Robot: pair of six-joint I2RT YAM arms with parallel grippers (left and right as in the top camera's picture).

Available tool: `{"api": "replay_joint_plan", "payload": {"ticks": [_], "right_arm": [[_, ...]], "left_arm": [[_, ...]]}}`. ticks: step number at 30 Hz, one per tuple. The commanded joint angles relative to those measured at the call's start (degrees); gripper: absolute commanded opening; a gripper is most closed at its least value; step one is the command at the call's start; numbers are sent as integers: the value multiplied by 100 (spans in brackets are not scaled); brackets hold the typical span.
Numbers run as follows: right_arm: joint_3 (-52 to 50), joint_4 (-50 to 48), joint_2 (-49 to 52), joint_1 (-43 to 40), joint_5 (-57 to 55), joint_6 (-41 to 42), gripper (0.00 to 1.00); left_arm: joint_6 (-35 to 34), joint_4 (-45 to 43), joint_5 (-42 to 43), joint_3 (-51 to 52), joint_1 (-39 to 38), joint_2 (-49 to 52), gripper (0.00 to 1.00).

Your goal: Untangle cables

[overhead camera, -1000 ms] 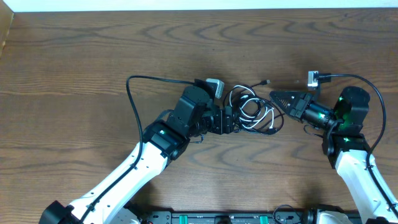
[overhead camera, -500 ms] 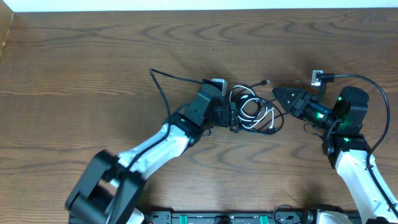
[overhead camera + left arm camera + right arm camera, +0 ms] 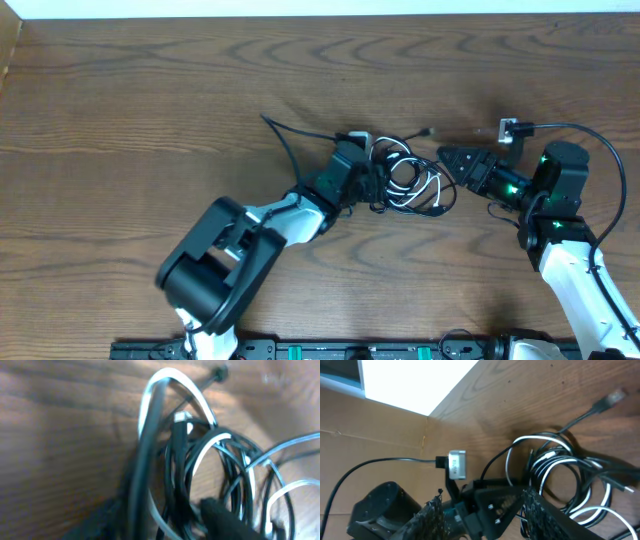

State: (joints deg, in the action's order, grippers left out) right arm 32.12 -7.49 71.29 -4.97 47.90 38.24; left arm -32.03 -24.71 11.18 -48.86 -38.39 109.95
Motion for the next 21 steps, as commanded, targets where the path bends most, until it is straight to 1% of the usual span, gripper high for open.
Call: {"api": "replay_joint_plan", "payload": {"ticks": [1, 2, 3, 4, 5, 11, 16, 21], "right_arm": [[57, 116, -57, -20, -48, -205, 51], [57, 151, -57, -20, -50, -236, 51], [57, 223, -57, -20, -76, -240, 51], [57, 284, -57, -20, -101, -254, 51], [57, 348, -57, -20, -116, -271, 50], [57, 772, -57, -20, -131, -518, 46], [57, 1366, -52, -17, -647, -570, 46], [57, 1545, -50, 11, -557, -551, 46]], "left_arm": [[-306, -39, -411, -37, -166, 286, 45], [-361, -33, -525, -37, -201, 354, 37], [-409, -24, -590, -37, -234, 431, 25], [-409, -2, -586, -37, -245, 472, 9], [-409, 55, -584, -37, -247, 483, 8], [-398, 542, -581, -37, -173, 210, 7], [-227, 828, -566, -37, -155, -267, 7], [-136, 1069, -564, -35, -155, -584, 8]]}}
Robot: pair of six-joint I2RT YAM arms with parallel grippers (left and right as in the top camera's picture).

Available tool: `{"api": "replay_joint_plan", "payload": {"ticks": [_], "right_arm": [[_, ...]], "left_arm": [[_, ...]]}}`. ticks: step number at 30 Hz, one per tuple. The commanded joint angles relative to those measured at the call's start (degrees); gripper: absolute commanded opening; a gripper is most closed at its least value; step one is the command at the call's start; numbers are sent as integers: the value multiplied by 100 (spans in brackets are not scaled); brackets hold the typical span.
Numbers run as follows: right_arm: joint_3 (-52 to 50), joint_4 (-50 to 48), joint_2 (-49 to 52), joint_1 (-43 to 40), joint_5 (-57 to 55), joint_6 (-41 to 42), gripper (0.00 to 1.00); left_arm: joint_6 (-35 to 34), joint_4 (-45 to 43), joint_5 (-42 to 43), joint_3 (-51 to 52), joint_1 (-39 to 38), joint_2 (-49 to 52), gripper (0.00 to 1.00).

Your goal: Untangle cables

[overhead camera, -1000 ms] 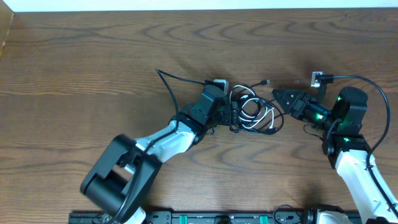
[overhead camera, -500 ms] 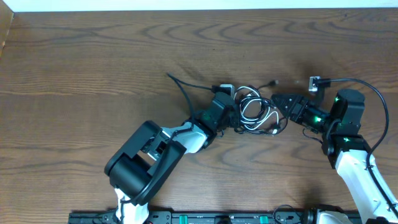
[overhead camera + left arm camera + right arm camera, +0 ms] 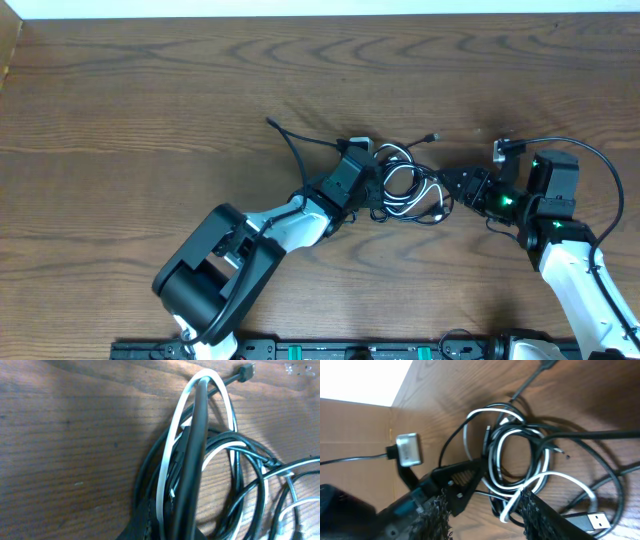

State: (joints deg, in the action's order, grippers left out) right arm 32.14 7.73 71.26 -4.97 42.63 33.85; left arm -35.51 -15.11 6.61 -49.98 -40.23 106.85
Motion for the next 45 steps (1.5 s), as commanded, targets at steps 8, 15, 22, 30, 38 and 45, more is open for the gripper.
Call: {"api": "replay_joint_plan", "payload": {"ticks": [8, 15, 22, 30, 38, 45], "right_arm": [[55, 2, -48, 256, 17, 608, 40], [52, -85, -48, 487, -9, 1685, 27], [55, -396, -44, 728, -223, 2164, 24], [52, -629, -44, 979, -509, 2463, 21], [52, -619, -37, 1362, -1054, 2461, 21], [52, -616, -33, 1519, -1399, 2461, 21]], "left_arm": [[271, 330, -109, 76, 28, -752, 7], [555, 402, -114, 76, 31, -1268, 8], [577, 522, -79, 76, 28, -1405, 7], [785, 435, 481, 74, 28, -1519, 8], [782, 437, 496, 74, 28, -1753, 7], [785, 444, 498, 74, 28, -1895, 7]]}}
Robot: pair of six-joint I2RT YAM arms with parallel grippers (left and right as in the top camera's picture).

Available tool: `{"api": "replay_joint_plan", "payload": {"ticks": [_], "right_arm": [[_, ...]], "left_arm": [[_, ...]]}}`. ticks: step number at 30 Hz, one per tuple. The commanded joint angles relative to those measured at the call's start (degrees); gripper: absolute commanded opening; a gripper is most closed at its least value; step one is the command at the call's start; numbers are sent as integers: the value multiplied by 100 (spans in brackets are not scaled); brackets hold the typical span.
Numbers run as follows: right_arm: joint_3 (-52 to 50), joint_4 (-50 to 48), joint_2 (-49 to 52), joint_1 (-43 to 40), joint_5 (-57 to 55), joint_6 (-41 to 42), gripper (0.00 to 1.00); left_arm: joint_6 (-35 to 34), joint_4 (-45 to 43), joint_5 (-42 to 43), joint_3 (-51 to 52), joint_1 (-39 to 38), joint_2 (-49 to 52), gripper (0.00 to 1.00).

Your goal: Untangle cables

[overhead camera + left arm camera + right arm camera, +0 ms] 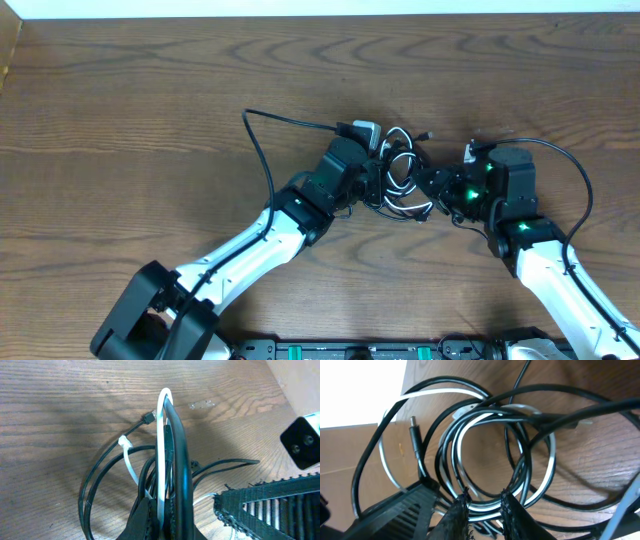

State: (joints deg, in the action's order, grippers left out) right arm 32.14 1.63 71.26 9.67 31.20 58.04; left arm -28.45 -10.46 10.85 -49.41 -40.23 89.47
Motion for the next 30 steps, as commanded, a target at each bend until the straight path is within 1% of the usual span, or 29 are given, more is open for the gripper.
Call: {"api": "replay_joint_plan", "payload": {"ticks": [1, 4, 9, 16, 21, 24, 30], "right_arm": [[52, 9, -33, 55, -247, 42, 21], [52, 57, -33, 55, -216, 13, 22], [52, 74, -33, 55, -219, -2, 23], [52, 74, 4, 57, -295, -2, 23], [52, 39, 98, 57, -472, 2, 23], [52, -2, 107, 55, -479, 0, 24], [52, -299, 107, 55, -623, 2, 24]], "left_arm": [[76, -22, 74, 17, 28, -162, 8], [76, -22, 87, 17, 28, -162, 7], [70, -31, 446, 17, 28, -162, 8], [-284, -96, 682, 17, 28, -205, 7], [-409, -339, 1309, 15, 28, -267, 7], [-664, -404, 1497, 15, 28, -269, 8], [-684, -564, 1801, 15, 28, -269, 7]]}}
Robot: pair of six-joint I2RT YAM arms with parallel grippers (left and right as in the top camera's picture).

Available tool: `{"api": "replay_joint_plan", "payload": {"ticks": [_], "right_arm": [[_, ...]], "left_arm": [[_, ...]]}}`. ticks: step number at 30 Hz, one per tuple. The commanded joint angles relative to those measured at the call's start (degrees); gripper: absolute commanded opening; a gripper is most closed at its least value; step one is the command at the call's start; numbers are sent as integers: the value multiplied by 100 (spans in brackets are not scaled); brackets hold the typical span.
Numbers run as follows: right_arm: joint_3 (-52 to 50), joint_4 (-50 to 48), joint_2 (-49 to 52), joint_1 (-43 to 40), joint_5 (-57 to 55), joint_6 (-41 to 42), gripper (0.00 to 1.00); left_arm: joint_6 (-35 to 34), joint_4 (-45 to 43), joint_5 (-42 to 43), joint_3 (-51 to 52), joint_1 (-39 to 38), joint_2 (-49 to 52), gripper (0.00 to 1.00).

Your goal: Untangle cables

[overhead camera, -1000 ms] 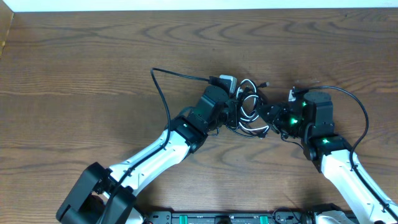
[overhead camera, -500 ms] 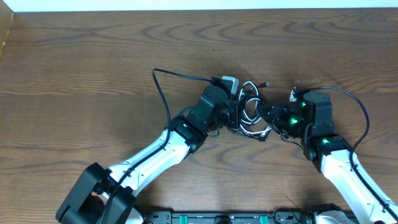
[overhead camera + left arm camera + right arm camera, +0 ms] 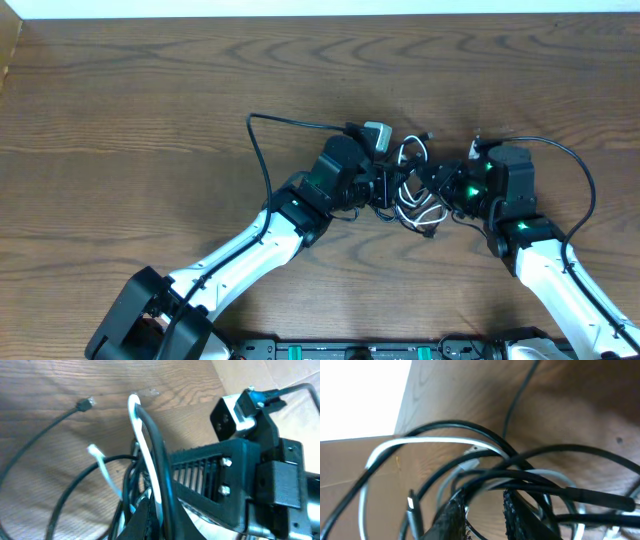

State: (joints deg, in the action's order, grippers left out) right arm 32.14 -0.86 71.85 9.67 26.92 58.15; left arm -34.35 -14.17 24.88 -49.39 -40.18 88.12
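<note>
A tangle of black and white cables (image 3: 412, 192) lies mid-table between my two grippers. My left gripper (image 3: 378, 188) is on the tangle's left side. In the left wrist view the left gripper (image 3: 150, 516) is shut on a raised white and black loop (image 3: 142, 435). My right gripper (image 3: 433, 186) reaches in from the right. In the right wrist view the right gripper (image 3: 482, 510) stands open, and black and white strands (image 3: 485, 467) cross over its tips. Its ribbed finger (image 3: 210, 467) shows close behind the held loop.
A long black cable (image 3: 255, 150) arcs out of the tangle to the left and back. A loose plug end (image 3: 85, 404) lies on the wooden table (image 3: 150, 80) behind the tangle. Another black cable (image 3: 580, 175) curves round the right arm.
The loop held by my left gripper now stands higher off the table and close against the right gripper. The tangle's white loops have spread apart. The right fingers stand slightly wider.
First my left gripper lay against the tangle's left side, with the right gripper wide open off to the right. The right gripper then stood nearer, later with its fingers narrowed in the loops. The left gripper held a white and black loop throughout, and it is now lifted.
</note>
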Motion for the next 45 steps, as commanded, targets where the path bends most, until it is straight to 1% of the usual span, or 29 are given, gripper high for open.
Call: {"api": "replay_joint_plan", "payload": {"ticks": [1, 5, 8, 15, 17, 19, 21, 24, 27, 30, 35, 37, 39, 40, 42, 43, 45], "right_arm": [[52, -48, 48, 55, -245, -9, 25], [52, -57, 48, 55, -310, -9, 25], [52, -70, 48, 55, -376, -7, 25], [52, -326, 48, 50, -739, 9, 26], [52, -267, 50, 50, -970, -116, 23], [52, -79, 87, 50, -1272, -374, 21], [52, 245, 236, 50, -1561, -444, 22], [52, 323, 501, 50, -1311, -444, 24], [52, 227, 713, 50, -933, -498, 27], [52, 151, 844, 46, -955, -706, 29], [52, 149, 870, -160, -970, -1049, 30], [52, 114, 857, -334, -734, -1252, 33], [52, 0, 824, -590, -197, -1860, 37], [52, -48, 785, -774, 181, -2277, 41], [52, -66, 673, -1167, 907, -2935, 55], [52, -66, 588, -1408, 1335, -3220, 60], [52, -68, 404, -1843, 2120, -3576, 66]], "left_arm": [[-94, -278, 468, 13, 24, -133, 7], [-208, -590, 645, 13, 24, -133, 7], [-243, -610, 695, 13, 24, -133, 8], [-245, -640, 1255, 13, 24, -133, 8], [-269, -776, 1486, 13, 26, -133, 8], [-385, -1025, 1707, 13, 26, -133, 7], [-601, -1541, 2111, 13, 33, -133, 8], [-820, -2256, 2540, 13, 37, -133, 7], [-935, -2544, 2636, 13, 46, -133, 7], [-1346, -2859, 2789, 13, 131, -133, 7], [-1770, -3834, 3289, 13, 442, -133, 7], [-1829, -3862, 3333, 13, 605, -133, 8], [-1827, -3853, 3432, 13, 748, -131, 7], [-1827, -3845, 3473, 13, 809, -131, 8], [-1829, -3847, 3576, 13, 929, -131, 8], [-1832, -3847, 3633, 13, 979, -131, 8], [-1829, -3847, 3757, 13, 1054, -131, 7]]}}
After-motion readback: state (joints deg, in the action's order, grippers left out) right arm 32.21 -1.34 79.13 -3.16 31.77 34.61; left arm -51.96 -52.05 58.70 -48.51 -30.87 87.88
